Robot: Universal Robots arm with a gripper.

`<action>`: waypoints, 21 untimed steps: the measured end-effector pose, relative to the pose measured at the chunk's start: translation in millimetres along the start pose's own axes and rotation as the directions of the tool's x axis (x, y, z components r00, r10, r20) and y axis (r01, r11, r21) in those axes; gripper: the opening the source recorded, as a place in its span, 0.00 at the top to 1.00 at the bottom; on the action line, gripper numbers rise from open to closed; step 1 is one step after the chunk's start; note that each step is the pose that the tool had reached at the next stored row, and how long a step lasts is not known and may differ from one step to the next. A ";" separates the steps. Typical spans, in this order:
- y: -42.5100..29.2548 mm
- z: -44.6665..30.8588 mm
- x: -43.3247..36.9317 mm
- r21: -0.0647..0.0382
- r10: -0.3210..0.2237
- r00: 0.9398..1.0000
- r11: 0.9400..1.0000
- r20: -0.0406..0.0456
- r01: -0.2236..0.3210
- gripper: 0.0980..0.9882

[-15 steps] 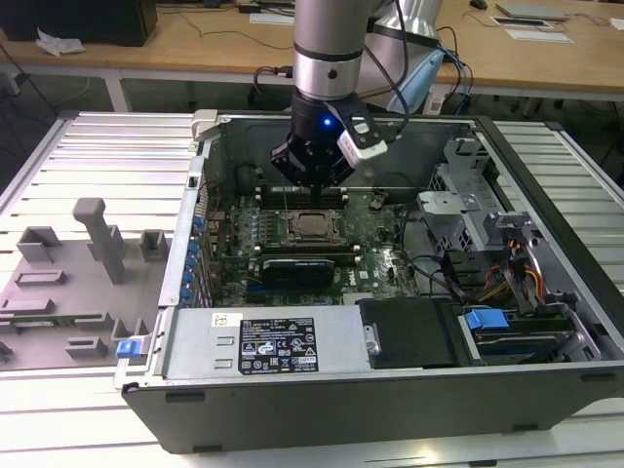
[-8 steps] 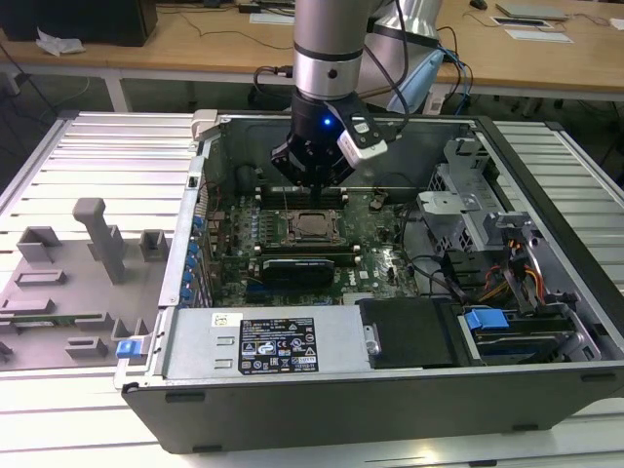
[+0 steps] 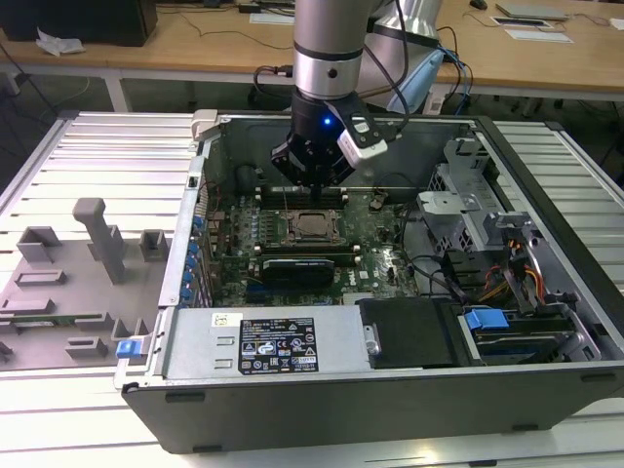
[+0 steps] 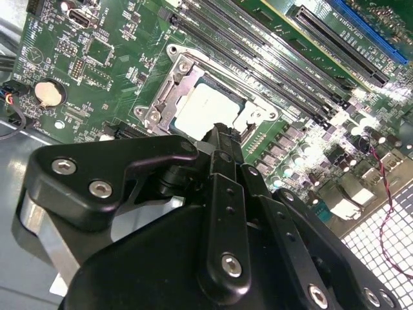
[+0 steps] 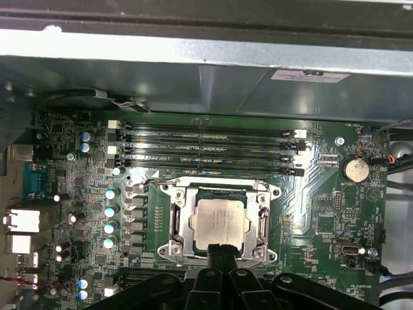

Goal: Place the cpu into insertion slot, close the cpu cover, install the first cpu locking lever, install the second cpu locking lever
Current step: 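Install the first cpu locking lever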

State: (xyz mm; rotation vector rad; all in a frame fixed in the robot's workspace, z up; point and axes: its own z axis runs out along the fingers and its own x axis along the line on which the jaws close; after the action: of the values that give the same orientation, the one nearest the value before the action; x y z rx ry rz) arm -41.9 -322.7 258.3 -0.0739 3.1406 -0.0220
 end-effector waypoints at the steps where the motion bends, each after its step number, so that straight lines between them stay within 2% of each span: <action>1: 0.0 -0.1 0.0 0.000 0.000 1.000 1.000 0.000 0.000 0.99; 4: 0.1 -0.3 1.0 0.000 0.000 1.000 1.000 0.000 0.000 0.99; 9: 1.0 -0.3 8.0 0.000 0.000 1.000 1.000 0.000 0.000 0.99; 21: 1.5 -0.3 15.5 0.000 0.000 1.000 1.000 0.000 0.000 0.99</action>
State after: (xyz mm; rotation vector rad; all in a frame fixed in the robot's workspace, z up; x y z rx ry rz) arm -57.5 -321.9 258.6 -0.0739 3.1406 -0.0220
